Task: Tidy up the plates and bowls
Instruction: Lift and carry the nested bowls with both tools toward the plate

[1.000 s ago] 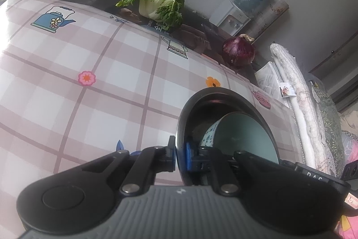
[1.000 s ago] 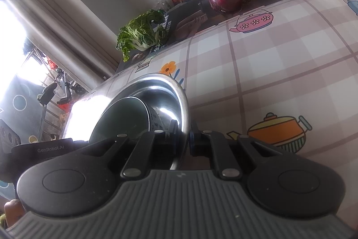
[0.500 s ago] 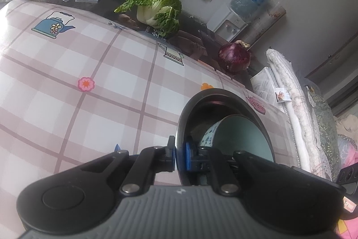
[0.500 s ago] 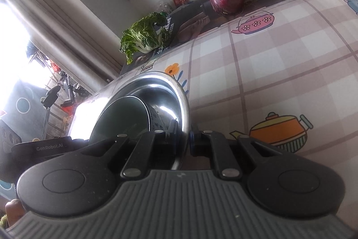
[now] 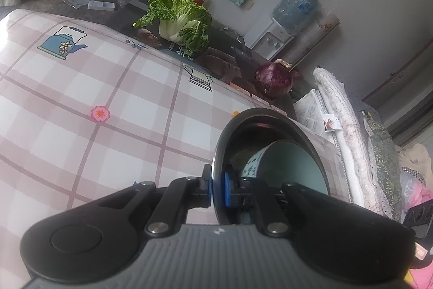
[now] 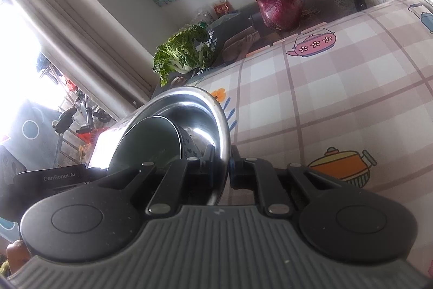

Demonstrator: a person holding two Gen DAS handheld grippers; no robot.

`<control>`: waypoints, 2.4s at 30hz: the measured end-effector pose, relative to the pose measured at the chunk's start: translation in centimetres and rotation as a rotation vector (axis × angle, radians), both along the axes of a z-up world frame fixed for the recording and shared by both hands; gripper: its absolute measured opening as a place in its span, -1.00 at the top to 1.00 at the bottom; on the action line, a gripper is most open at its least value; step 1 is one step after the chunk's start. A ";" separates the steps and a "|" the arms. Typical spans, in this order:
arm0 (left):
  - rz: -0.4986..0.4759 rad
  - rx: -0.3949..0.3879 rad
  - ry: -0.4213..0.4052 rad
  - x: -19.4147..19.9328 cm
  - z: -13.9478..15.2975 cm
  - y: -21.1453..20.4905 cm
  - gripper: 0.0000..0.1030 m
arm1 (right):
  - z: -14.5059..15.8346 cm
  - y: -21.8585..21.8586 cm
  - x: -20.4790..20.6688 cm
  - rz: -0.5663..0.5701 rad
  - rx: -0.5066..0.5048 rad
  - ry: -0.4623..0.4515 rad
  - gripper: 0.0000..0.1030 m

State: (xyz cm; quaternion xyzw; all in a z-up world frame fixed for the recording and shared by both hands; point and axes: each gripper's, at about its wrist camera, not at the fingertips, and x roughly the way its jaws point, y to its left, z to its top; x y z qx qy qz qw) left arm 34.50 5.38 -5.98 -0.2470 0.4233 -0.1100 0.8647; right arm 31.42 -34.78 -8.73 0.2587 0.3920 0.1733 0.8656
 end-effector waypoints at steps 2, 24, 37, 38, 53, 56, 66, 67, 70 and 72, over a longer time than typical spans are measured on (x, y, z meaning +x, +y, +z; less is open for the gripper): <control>0.002 -0.004 -0.006 -0.2 0.4 0.1 0.85 | 0.4 0.0 -0.2 -0.002 0.002 -0.005 0.82; 0.022 -0.026 -0.080 -8.8 6.5 2.1 0.85 | 7.7 1.4 -8.4 0.003 -0.002 -0.072 0.82; 0.057 -0.037 -0.051 -16.1 5.4 4.2 0.85 | 7.8 3.3 -15.3 0.034 -0.004 -0.035 0.82; 0.058 -0.037 -0.046 -16.4 5.2 4.3 0.85 | 7.7 3.4 -15.7 0.037 -0.004 -0.031 0.82; 0.076 -0.040 0.026 -18.8 1.8 5.2 0.85 | 4.4 4.6 -18.3 0.057 -0.012 0.047 0.82; 0.076 -0.043 0.041 -18.8 1.2 5.2 0.85 | 3.8 4.7 -18.3 0.056 -0.016 0.062 0.82; 0.042 -0.037 0.074 -18.5 -0.4 4.3 0.83 | 2.6 4.5 -18.6 0.054 -0.071 0.089 0.80; 0.039 -0.038 0.078 -18.5 -0.5 4.3 0.82 | 2.5 4.4 -18.6 0.053 -0.079 0.089 0.80; 0.029 -0.043 0.088 -18.4 -1.1 4.0 0.80 | 2.3 4.3 -18.6 0.048 -0.102 0.088 0.78; 0.024 -0.030 0.085 -18.3 -1.1 3.8 0.78 | 2.1 4.1 -18.6 0.043 -0.113 0.080 0.77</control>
